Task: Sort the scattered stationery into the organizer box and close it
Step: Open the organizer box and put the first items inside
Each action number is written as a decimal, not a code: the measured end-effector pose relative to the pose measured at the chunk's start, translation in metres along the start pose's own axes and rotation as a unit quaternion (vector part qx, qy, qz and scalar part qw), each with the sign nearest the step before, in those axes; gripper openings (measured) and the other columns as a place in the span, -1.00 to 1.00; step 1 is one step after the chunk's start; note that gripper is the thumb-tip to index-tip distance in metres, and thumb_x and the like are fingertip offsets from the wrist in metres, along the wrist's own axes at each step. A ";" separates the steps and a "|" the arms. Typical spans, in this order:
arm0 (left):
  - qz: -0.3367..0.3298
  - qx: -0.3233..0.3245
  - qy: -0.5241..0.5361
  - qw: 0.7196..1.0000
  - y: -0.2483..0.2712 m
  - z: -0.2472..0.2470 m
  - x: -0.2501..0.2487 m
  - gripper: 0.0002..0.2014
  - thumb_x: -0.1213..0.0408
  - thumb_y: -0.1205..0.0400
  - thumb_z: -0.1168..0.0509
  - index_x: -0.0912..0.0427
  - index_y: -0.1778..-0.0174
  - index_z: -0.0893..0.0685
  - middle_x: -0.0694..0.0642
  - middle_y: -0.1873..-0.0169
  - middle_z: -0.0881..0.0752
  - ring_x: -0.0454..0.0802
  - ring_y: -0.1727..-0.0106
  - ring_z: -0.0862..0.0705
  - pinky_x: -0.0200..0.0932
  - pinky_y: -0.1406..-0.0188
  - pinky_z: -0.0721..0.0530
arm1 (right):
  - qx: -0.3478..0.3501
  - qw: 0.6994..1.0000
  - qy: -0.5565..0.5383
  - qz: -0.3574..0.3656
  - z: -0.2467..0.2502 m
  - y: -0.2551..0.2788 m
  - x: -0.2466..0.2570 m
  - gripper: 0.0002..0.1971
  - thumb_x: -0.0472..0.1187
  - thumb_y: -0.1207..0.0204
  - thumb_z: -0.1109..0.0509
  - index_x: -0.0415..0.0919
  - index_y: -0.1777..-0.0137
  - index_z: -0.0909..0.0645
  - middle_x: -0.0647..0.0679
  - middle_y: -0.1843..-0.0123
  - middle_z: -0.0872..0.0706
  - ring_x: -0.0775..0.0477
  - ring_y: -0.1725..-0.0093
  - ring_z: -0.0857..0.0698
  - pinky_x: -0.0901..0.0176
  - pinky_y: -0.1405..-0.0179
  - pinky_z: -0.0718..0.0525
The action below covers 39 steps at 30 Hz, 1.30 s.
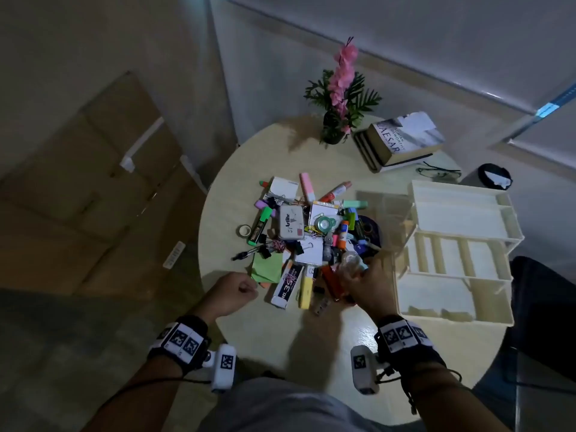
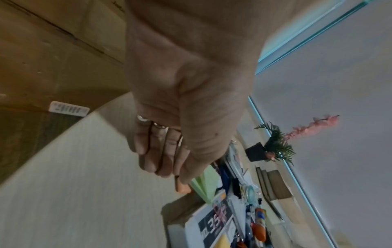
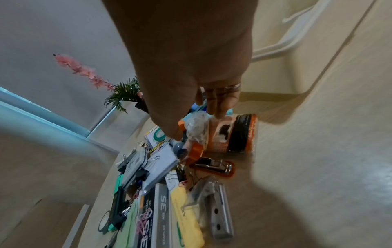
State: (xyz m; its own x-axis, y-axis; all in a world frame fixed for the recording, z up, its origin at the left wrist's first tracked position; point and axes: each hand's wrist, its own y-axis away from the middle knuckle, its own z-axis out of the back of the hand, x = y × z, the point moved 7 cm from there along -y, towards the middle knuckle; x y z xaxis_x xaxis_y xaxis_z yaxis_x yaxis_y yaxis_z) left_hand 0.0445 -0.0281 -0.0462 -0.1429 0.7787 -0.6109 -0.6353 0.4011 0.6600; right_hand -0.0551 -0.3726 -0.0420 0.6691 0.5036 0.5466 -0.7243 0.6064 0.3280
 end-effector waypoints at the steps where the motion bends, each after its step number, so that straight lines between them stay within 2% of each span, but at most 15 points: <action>1: -0.015 -0.015 -0.021 1.000 -0.003 0.006 -0.004 -0.90 0.20 -0.64 -0.49 0.15 0.10 -0.83 0.07 0.16 -0.84 -0.03 0.03 -0.82 -0.04 -0.10 -0.79 | 0.015 0.999 -0.027 -0.013 -0.003 0.001 0.002 -0.28 0.49 -0.32 -0.52 -0.02 -0.23 -0.47 -0.06 -0.05 -0.77 -0.10 0.15 -0.84 -0.17 0.24 -0.89; 3: -0.027 -0.047 -0.084 0.995 -0.007 0.023 -0.021 -0.73 0.17 -0.63 -0.50 0.30 0.27 -0.74 0.23 0.31 -0.78 0.10 0.19 -0.80 -0.12 0.12 -0.71 | 0.043 0.999 -0.019 -0.017 -0.007 0.002 0.011 -0.30 0.41 -0.36 -0.57 -0.08 -0.24 -0.48 -0.13 -0.04 -0.79 -0.20 0.15 -0.85 -0.20 0.25 -0.87; 5: -0.048 -0.074 -0.106 0.990 -0.012 0.040 -0.050 -0.78 0.14 -0.63 -0.50 0.18 0.24 -0.71 0.11 0.34 -0.76 0.02 0.22 -0.76 -0.13 0.15 -0.70 | 0.066 0.998 0.005 -0.019 -0.008 0.004 0.022 -0.39 0.24 -0.48 -0.60 -0.21 -0.26 -0.52 -0.21 -0.07 -0.81 -0.31 0.03 -0.83 -0.14 0.13 -0.82; 7: -0.097 -0.103 -0.122 0.982 -0.023 0.053 -0.083 -0.88 0.14 -0.64 -0.51 0.04 0.09 -0.70 -0.04 0.19 -0.77 -0.07 0.13 -0.75 -0.09 0.06 -0.76 | 0.078 0.997 0.014 -0.024 -0.007 0.003 0.028 -0.46 0.14 -0.56 -0.58 -0.25 -0.27 -0.52 -0.25 -0.09 -0.81 -0.34 -0.02 -0.82 -0.13 0.07 -0.79; 10: -0.148 -0.134 -0.155 0.968 -0.055 0.057 -0.124 -0.66 0.02 -0.58 -0.55 0.06 -0.15 -0.63 0.03 -0.12 -0.72 -0.01 -0.01 -0.73 0.02 0.02 -0.81 | 0.076 0.996 0.038 -0.029 -0.007 0.001 0.031 -0.63 0.02 -0.64 -0.52 -0.23 -0.18 -0.52 -0.27 -0.07 -0.82 -0.26 0.08 -0.76 0.00 0.13 -0.65; 12: -0.137 -0.150 -0.166 0.965 -0.078 0.049 -0.142 -0.43 -0.17 -0.56 -0.51 0.08 -0.35 -0.54 0.11 -0.29 -0.58 0.09 -0.16 -0.67 0.11 -0.09 -0.79 | 0.066 0.996 0.044 -0.030 -0.007 0.001 0.029 -0.66 0.05 -0.67 -0.46 -0.22 -0.15 -0.52 -0.27 -0.04 -0.83 -0.22 0.12 -0.73 0.03 0.16 -0.63; 15: -0.065 -0.164 -0.160 0.971 -0.102 0.035 -0.149 -0.15 -0.27 -0.58 -0.43 0.20 -0.62 -0.35 0.26 -0.51 -0.44 0.28 -0.40 -0.60 0.21 -0.25 -0.74 | 0.012 0.999 0.018 -0.044 -0.001 0.002 0.024 -0.46 0.26 -0.64 -0.36 -0.27 -0.18 -0.52 -0.29 -0.02 -0.84 -0.32 0.05 -0.82 -0.11 0.06 -0.78; 18: -0.043 -0.181 -0.140 0.973 -0.111 0.028 -0.148 -0.19 -0.06 -0.54 -0.56 0.22 -0.56 -0.33 0.29 -0.46 -0.52 0.32 -0.34 -0.69 0.23 -0.17 -0.80 | -0.003 0.998 0.013 -0.058 0.001 0.003 0.019 -0.37 0.16 -0.63 -0.50 -0.40 -0.32 -0.43 -0.37 -0.11 -0.80 -0.40 -0.08 -0.81 -0.09 0.03 -0.72; 22: -0.018 -0.192 -0.061 0.979 -0.120 0.028 -0.139 -0.21 0.20 -0.46 -0.69 0.22 -0.49 -0.37 0.27 -0.33 -0.68 0.31 -0.26 -0.75 0.25 -0.11 -0.82 | 0.025 0.997 -0.011 -0.078 -0.005 0.006 0.014 -0.41 0.14 -0.62 -0.53 -0.32 -0.33 -0.43 -0.34 -0.14 -0.82 -0.37 -0.07 -0.83 -0.10 0.04 -0.76; 25: 0.011 -0.185 -0.018 0.982 -0.128 0.028 -0.129 -0.10 0.18 -0.39 -0.73 0.21 -0.52 -0.31 0.23 -0.25 -0.76 0.28 -0.18 -0.80 0.22 -0.03 -0.86 | 0.020 0.996 -0.017 -0.083 -0.009 0.006 0.013 -0.36 0.16 -0.55 -0.59 -0.29 -0.35 -0.43 -0.34 -0.14 -0.82 -0.38 -0.09 -0.83 -0.08 0.03 -0.72; 28: 0.023 -0.176 -0.028 0.984 -0.130 0.026 -0.129 0.00 0.10 -0.44 -0.65 0.27 -0.67 -0.19 0.22 -0.27 -0.77 0.28 -0.22 -0.79 0.23 -0.12 -0.84 | 0.018 0.995 -0.030 -0.099 -0.013 0.002 0.009 -0.27 0.31 -0.35 -0.62 -0.14 -0.28 -0.40 -0.21 -0.08 -0.82 -0.30 0.01 -0.84 -0.22 0.01 -0.84; 30: 0.025 -0.185 -0.030 0.982 -0.128 0.024 -0.130 0.02 0.06 -0.47 -0.63 0.31 -0.70 -0.18 0.21 -0.24 -0.79 0.28 -0.20 -0.79 0.23 -0.12 -0.83 | 0.015 0.993 -0.031 -0.110 -0.011 -0.001 0.010 -0.31 0.27 -0.37 -0.61 -0.14 -0.26 -0.40 -0.20 -0.09 -0.81 -0.29 -0.01 -0.82 -0.24 -0.02 -0.83; 33: 0.037 -0.187 0.015 0.982 -0.127 0.021 -0.125 -0.06 0.06 -0.40 -0.70 0.23 -0.58 -0.33 0.17 -0.19 -0.82 0.24 -0.15 -0.81 0.23 -0.10 -0.84 | 0.013 0.992 -0.049 -0.113 -0.008 -0.007 0.009 -0.40 0.15 -0.45 -0.62 -0.19 -0.27 -0.46 -0.23 -0.13 -0.79 -0.33 -0.09 -0.81 -0.22 -0.09 -0.81; 35: 0.039 -0.171 0.044 0.983 -0.127 0.020 -0.124 -0.34 0.09 -0.46 -0.67 0.19 -0.40 -0.53 0.15 -0.18 -0.83 0.20 -0.14 -0.82 0.18 -0.12 -0.84 | 0.013 0.988 -0.088 -0.123 -0.008 -0.010 0.003 -0.50 0.05 -0.43 -0.68 -0.12 -0.18 -0.51 -0.17 -0.10 -0.79 -0.27 -0.06 -0.82 -0.18 -0.09 -0.81; 39: 0.026 -0.143 0.086 0.986 -0.116 0.021 -0.129 -0.68 0.14 -0.65 -0.51 0.20 -0.27 -0.74 0.16 -0.18 -0.84 0.16 -0.11 -0.83 0.09 -0.11 -0.85 | 0.017 0.980 -0.138 -0.143 -0.015 -0.017 -0.011 -0.57 -0.01 -0.36 -0.79 -0.17 -0.05 -0.67 -0.10 0.04 -0.86 -0.12 0.07 -0.84 0.08 0.19 -0.75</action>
State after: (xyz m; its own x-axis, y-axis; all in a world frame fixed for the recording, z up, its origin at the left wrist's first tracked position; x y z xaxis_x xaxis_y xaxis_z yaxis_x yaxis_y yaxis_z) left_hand 0.1522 -0.1647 -0.0352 -0.2922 0.6921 -0.6600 -0.8076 0.1911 0.5579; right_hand -0.0474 -0.3792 -0.0647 0.7790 0.1272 0.6140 -0.5212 0.6757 0.5213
